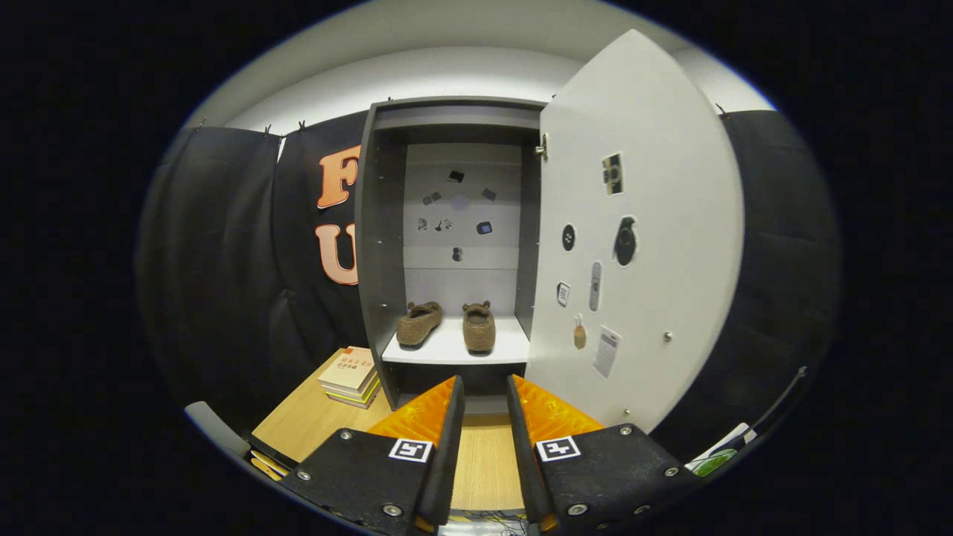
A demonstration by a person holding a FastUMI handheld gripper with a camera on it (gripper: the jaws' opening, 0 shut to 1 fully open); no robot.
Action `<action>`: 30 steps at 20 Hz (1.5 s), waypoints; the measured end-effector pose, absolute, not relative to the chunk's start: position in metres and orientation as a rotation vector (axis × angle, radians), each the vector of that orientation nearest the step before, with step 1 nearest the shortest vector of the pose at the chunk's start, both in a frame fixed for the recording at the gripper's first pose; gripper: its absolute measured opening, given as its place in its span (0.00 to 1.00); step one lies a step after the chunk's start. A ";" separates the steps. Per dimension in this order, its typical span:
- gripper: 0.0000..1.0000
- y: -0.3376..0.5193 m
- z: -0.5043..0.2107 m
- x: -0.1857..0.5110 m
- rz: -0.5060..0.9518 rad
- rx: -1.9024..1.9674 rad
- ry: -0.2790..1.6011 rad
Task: Open the shoe cabinet door, grab the shoes and put them into the shoe cabinet, then close the shoe cabinet door.
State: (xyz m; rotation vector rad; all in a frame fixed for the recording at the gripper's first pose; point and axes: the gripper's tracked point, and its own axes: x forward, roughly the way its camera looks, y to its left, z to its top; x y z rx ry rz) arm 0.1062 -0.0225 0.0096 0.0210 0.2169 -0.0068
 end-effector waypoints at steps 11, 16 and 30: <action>0.47 -0.146 0.002 0.053 -0.192 0.042 0.215; 0.50 -0.182 -0.020 0.068 -0.216 0.082 0.238; 0.54 -0.188 -0.045 0.113 -0.162 0.126 0.253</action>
